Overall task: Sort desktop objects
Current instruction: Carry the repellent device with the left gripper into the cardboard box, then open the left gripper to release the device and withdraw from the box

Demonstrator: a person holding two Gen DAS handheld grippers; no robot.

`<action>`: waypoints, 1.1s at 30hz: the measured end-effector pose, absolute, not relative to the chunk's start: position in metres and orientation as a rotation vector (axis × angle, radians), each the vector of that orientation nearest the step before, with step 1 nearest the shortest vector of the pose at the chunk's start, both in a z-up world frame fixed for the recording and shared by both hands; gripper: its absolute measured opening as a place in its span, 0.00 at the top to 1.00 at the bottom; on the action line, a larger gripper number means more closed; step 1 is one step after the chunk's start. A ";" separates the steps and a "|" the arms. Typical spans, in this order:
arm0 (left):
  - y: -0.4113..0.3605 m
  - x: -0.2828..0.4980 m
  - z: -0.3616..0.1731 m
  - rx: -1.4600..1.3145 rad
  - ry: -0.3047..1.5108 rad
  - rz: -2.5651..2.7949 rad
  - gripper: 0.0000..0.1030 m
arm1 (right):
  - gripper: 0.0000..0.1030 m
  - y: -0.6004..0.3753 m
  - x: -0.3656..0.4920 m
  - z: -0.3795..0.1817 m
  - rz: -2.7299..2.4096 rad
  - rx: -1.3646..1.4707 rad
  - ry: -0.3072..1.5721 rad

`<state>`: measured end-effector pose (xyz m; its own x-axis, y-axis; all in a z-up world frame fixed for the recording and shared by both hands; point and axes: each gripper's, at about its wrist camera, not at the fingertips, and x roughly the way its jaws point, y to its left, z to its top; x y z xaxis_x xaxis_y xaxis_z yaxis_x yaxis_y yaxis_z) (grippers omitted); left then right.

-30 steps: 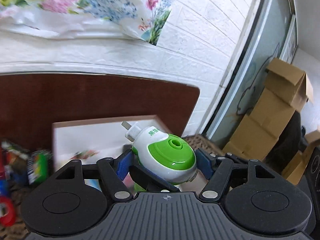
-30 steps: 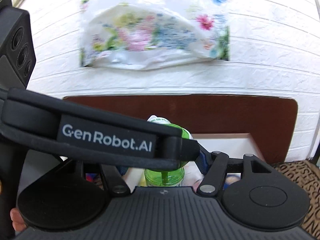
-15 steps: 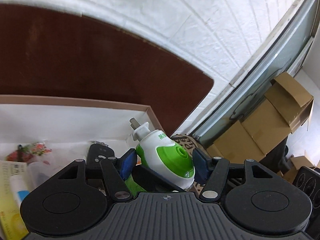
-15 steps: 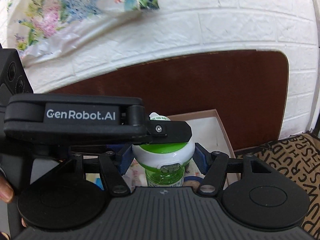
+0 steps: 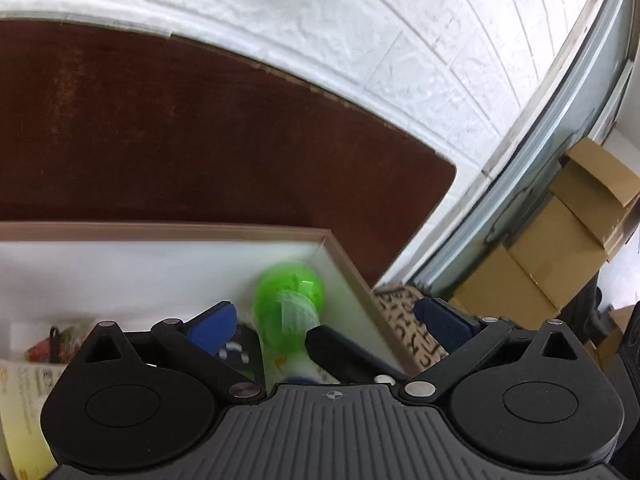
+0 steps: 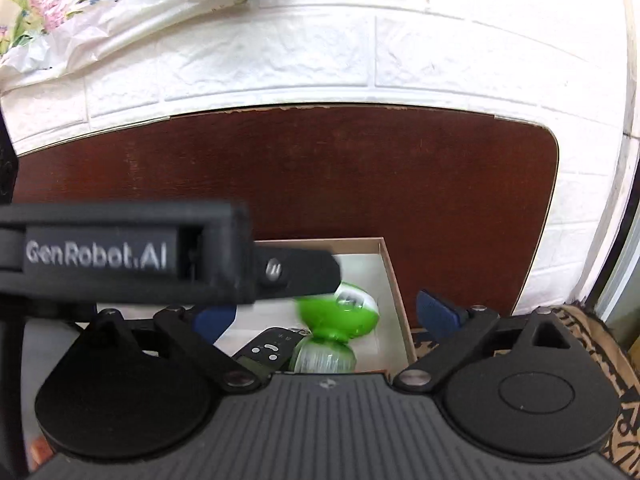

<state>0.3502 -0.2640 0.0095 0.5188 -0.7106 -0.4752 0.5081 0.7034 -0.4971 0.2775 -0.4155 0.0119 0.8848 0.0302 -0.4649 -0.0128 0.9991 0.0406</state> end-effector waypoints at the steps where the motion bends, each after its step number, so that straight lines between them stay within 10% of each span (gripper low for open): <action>1: -0.262 0.348 0.009 -0.318 0.715 -0.747 0.00 | 0.02 -0.417 0.275 0.012 0.028 0.046 0.485; 33: -0.158 0.137 0.038 -0.117 0.633 -0.529 0.00 | 0.00 -0.316 0.116 0.028 0.063 0.001 0.564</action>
<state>0.1374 -0.1575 0.0376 0.6792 -0.5046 -0.5330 0.4346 0.8617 -0.2620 0.1158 -0.3156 0.0281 0.8431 0.0596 -0.5344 -0.0590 0.9981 0.0182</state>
